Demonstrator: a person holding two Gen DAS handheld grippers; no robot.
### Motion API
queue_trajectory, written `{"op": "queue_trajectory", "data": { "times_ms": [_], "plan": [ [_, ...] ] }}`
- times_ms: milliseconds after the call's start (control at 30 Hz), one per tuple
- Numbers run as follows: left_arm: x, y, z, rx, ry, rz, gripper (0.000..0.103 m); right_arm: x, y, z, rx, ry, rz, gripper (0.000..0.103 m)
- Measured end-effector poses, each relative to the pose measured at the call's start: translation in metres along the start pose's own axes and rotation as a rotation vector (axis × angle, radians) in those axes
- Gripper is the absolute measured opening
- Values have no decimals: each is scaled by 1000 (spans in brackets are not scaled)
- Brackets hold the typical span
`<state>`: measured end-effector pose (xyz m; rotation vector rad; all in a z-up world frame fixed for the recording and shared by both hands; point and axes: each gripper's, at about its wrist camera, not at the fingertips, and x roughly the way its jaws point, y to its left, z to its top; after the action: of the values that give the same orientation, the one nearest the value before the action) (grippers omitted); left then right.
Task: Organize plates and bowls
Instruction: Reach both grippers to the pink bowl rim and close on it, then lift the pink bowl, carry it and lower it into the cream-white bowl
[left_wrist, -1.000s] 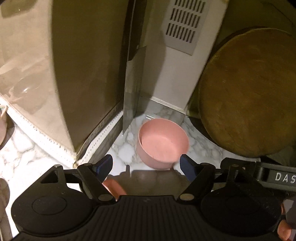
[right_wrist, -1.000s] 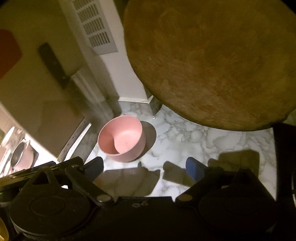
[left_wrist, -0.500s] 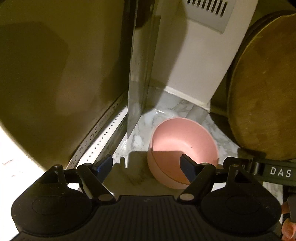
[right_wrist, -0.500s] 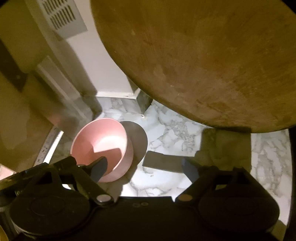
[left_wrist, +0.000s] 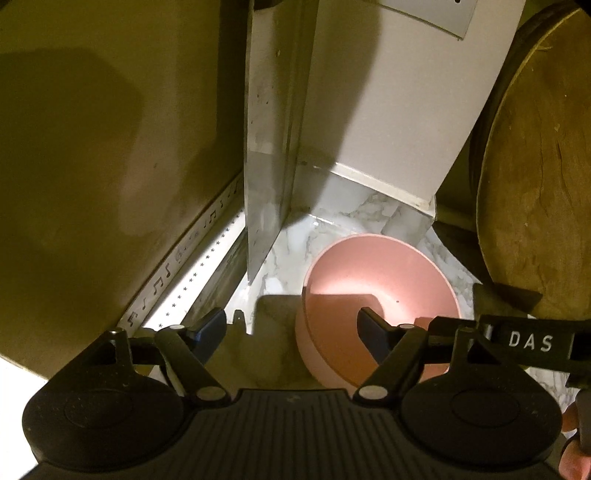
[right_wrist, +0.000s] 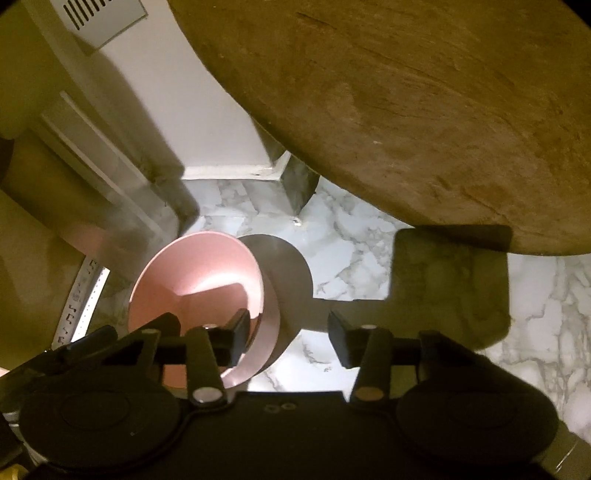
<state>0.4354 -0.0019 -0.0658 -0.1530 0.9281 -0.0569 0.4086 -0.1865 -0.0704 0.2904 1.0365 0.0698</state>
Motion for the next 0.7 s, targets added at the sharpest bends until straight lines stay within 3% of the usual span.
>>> {"op": "queue_trajectory", "data": {
  "times_ms": [67, 133, 333, 533, 700],
  "plan": [
    [1, 0, 1, -10, 6, -3, 66, 1, 0, 0, 1, 3, 7, 39],
    [2, 0, 1, -17, 21, -14, 50, 1, 3, 0, -5, 3, 12, 32],
    [3, 0, 1, -19, 35, -35, 26, 0, 13, 0, -43, 9, 14, 13],
    [-4, -3, 0, 1, 30, -55, 17, -3, 18, -1, -61, 18, -18, 11],
    [-8, -10, -6, 21, 50, -50, 17, -11, 21, -6, -84, 25, -43, 10]
  ]
}}
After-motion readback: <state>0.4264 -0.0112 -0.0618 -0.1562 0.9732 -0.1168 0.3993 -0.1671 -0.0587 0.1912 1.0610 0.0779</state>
